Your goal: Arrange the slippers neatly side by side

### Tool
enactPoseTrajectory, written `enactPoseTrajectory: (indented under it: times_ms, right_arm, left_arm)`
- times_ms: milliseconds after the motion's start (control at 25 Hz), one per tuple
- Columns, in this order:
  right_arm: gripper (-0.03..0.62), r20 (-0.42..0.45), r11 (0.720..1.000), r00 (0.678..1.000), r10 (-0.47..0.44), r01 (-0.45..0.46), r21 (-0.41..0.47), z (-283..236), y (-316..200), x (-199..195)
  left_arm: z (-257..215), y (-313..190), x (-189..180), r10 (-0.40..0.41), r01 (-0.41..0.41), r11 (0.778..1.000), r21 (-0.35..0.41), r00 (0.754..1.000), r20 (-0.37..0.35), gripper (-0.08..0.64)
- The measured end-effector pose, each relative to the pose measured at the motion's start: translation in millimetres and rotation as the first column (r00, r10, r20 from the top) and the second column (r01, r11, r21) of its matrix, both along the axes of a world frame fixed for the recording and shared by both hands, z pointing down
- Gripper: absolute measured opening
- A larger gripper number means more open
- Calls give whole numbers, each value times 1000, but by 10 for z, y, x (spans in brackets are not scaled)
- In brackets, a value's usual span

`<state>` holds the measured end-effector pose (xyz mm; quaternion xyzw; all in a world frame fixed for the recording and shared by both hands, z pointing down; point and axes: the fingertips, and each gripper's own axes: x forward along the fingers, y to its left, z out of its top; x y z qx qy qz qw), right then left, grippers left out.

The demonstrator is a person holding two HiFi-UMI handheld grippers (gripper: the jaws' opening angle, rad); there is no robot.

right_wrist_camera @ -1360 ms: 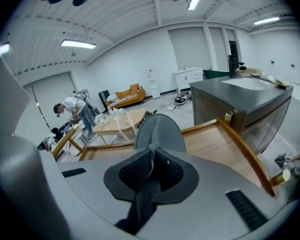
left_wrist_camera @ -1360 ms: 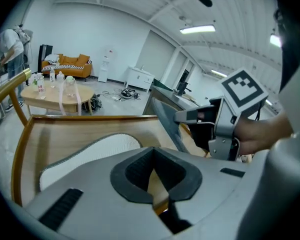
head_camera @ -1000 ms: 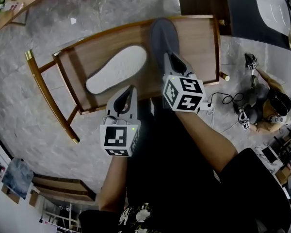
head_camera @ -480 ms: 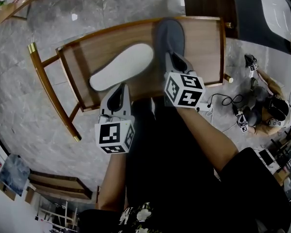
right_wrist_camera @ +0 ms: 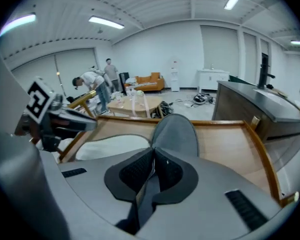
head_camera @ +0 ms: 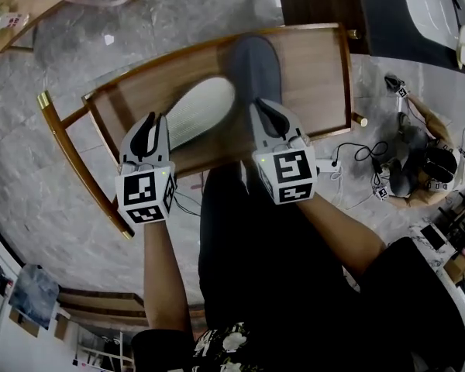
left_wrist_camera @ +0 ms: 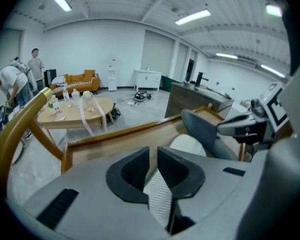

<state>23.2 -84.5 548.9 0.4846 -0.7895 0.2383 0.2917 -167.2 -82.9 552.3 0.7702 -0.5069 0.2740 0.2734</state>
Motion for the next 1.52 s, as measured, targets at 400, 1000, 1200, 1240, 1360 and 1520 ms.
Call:
enactPoseTrajectory:
  times_ms: [400, 1000, 1200, 1240, 1360, 1520]
  right_arm:
    - [6, -62, 998, 996, 66, -64, 28, 51, 89, 62]
    - [5, 164, 919, 905, 394, -388, -68, -144, -242, 428]
    - [5, 130, 938, 932, 340, -326, -114, 62, -171, 285]
    - [5, 123, 947, 940, 317, -306, -103, 46, -159, 274]
    - [5, 86, 970, 967, 242, -238, -48, -53, -163, 304]
    - [5, 43, 987, 986, 161, -161, 5, -147, -185, 336]
  left_arm:
    - [335, 17, 83, 271, -260, 949, -179, 962, 41, 74]
    - [254, 142, 193, 101, -112, 981, -157, 992, -76, 69]
    - [277, 191, 164, 81, -93, 983, -160, 993, -84, 69]
    - [282, 198, 163, 74, -87, 983, -161, 993, -88, 69]
    - [291, 201, 186, 60, -75, 985, -158, 993, -98, 69]
    - [300, 208, 220, 50, -67, 985, -156, 993, -107, 69]
